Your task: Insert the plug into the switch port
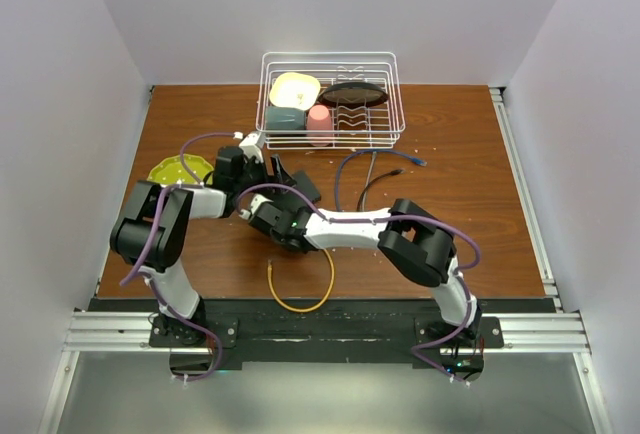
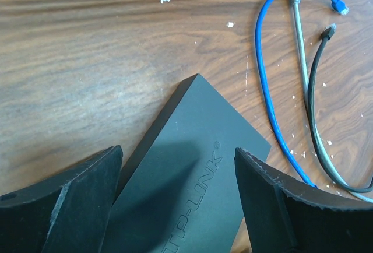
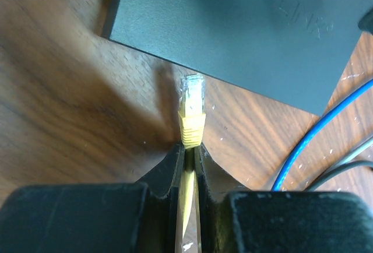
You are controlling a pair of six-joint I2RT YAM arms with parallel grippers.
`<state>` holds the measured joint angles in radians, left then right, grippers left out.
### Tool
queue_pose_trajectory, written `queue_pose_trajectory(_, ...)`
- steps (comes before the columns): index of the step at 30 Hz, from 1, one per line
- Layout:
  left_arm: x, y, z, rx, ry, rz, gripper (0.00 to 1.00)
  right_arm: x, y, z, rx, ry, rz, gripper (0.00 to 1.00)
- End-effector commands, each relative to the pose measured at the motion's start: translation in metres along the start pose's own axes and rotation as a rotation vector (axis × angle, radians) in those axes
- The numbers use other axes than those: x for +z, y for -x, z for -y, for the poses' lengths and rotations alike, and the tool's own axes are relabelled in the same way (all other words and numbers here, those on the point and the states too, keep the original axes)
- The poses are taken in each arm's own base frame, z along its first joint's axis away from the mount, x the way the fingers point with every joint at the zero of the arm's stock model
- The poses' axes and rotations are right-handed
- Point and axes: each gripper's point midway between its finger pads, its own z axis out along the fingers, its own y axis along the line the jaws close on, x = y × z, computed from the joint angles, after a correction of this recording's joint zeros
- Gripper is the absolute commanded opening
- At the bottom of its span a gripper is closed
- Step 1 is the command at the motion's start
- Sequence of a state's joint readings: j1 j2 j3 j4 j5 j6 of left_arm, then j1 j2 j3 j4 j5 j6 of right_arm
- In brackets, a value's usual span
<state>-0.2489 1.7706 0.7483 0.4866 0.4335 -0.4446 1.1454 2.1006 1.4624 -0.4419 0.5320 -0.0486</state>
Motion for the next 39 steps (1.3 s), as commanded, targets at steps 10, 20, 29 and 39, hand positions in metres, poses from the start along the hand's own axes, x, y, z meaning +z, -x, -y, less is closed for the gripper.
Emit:
queue_pose_trajectory(10,-0.015,-0.029,-0.017,-0.069,0.117,-0.067,0.81,-0.039,0.003,0.001,0.145,0.085,0.078,0.00)
queue_pose_trajectory(20,-0.021,-0.038,-0.027,-0.141,0.175,-0.082,0.71,-0.039,-0.005,-0.016,0.136,0.139,0.073,0.00)
queue_pose_trajectory(29,-0.031,-0.043,-0.038,-0.154,0.213,-0.077,0.63,-0.031,-0.008,-0.022,0.165,0.139,0.054,0.00)
queue_pose_trajectory(39,-0.033,-0.043,-0.045,-0.161,0.221,-0.076,0.49,-0.023,-0.015,-0.027,0.144,0.135,0.017,0.00)
